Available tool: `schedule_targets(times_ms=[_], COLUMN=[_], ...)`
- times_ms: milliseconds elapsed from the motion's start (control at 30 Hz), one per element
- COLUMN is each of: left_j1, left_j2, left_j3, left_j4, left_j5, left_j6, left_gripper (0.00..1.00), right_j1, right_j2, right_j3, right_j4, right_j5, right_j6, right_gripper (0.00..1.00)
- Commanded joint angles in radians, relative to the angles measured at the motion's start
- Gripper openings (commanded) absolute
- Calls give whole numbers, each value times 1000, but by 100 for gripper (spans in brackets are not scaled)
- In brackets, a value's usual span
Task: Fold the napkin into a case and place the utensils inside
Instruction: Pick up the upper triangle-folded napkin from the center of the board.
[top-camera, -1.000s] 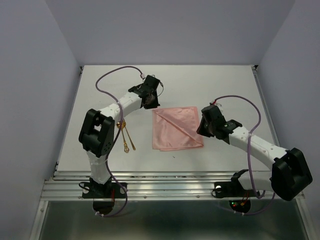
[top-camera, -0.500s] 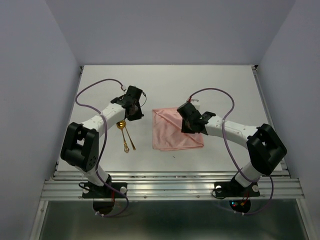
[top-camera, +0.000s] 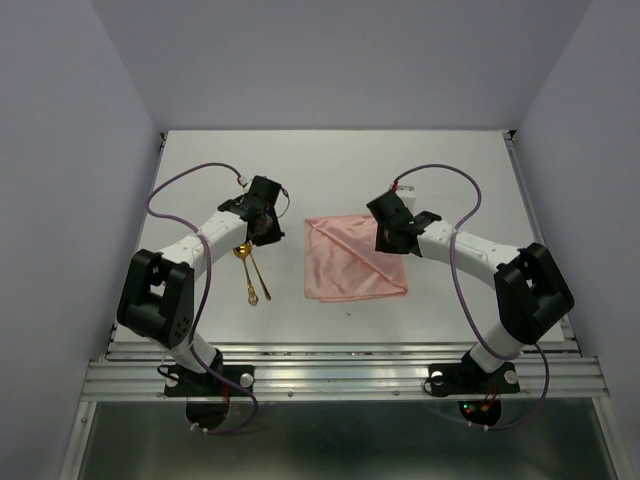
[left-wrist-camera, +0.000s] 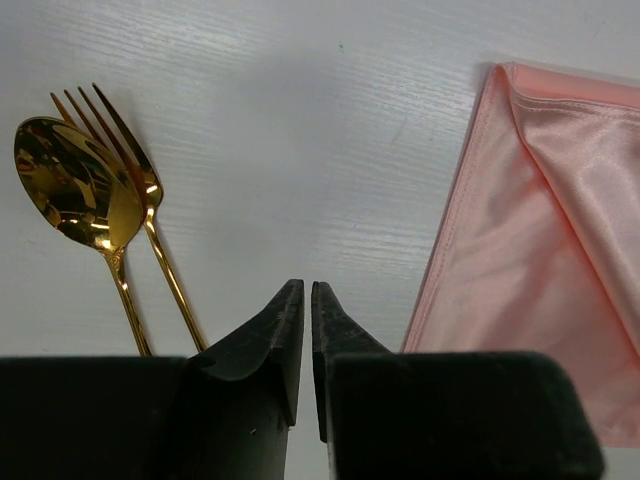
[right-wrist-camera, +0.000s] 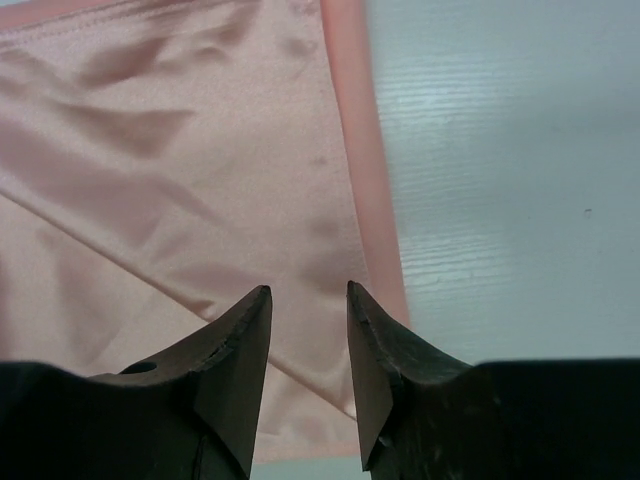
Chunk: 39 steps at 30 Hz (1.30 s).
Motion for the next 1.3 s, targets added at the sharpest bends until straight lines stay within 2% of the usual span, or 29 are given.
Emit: schedule_targets(times_ms=[0,200,300,400,600,733,967,1100,1267], left_j1=[2,2,2,2,2,2,-3,-6,-20], left_j2=[-29,-34,-38,-41,-44,-34,-38,-31,-21], left_j3=[30,7,10,12,14,20,26,35,41], left_j4=[10,13,8,4,-5,-1,1,-1,2], left_j5=[-5,-10,-13,-16,-23,-13,-5,0,3], left_j6=[-11,-23,-23,-23,-13,-7,0,3,1], left_gripper=[22,24,26,27,27,27,27,27,27], right_j1=[-16,-16,-4,5,5,-45,-234,-246,-246], right_j2=[-10,60,103,145,120,96,-22,-55,-107], right_j3=[93,178,224,265,203,157,-9,-101,-210], right_j4=[-3,9,9,0,23,41,88,101,127], right_j5=[-16,-83,-107,-107,-84,-118,-218,-239,-253], right_j6=[-41,-64,-67,-70,-61,-62,-70,-73,-22], right_gripper=[43,52,61,64,64,61,58,57,46])
